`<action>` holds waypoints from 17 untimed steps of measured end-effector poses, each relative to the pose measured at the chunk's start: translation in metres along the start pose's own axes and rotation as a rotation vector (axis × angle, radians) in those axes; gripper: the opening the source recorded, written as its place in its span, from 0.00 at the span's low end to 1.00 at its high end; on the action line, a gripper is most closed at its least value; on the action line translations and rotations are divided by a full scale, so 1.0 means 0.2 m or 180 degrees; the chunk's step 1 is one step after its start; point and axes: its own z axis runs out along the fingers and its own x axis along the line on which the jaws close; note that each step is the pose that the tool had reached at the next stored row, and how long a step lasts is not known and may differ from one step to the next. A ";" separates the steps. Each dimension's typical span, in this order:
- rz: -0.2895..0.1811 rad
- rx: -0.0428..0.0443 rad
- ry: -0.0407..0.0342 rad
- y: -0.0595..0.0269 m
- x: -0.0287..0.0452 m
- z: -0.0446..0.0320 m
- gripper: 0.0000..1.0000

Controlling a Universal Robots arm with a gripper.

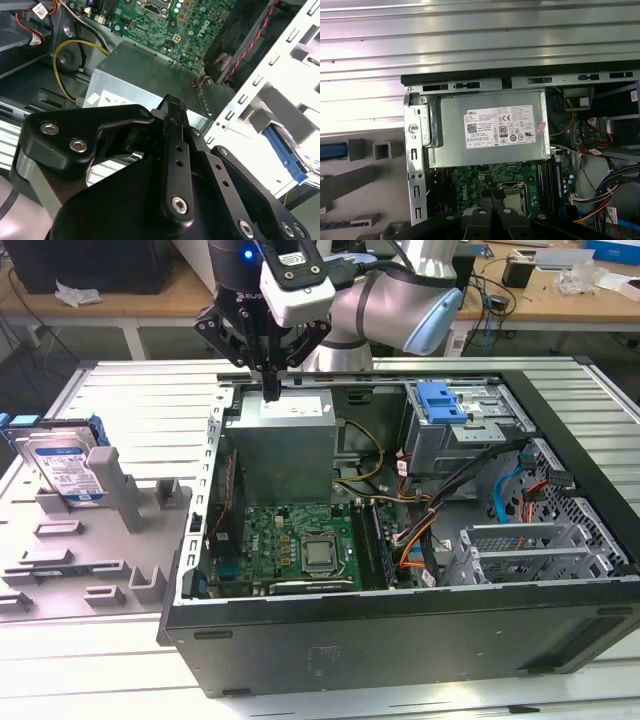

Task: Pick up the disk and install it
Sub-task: 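Reach for the disk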

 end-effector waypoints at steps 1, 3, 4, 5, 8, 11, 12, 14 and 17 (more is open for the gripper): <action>0.0001 0.0000 0.0000 0.000 0.010 0.000 0.11; 0.0006 0.0000 0.0000 0.005 0.054 -0.001 0.11; 0.0009 0.0000 0.0000 0.008 0.080 -0.002 0.11; 0.0011 0.0000 0.0000 0.010 0.097 -0.002 0.11; 0.0018 0.0000 -0.0001 0.015 0.147 -0.003 0.11; 0.0024 0.0001 -0.0001 0.019 0.195 -0.004 0.11; 0.0025 0.0001 -0.0001 0.020 0.209 -0.004 0.11; 0.0031 0.0001 -0.0001 0.019 0.264 -0.005 0.11; 0.0037 0.0001 -0.0001 0.018 0.312 -0.007 0.11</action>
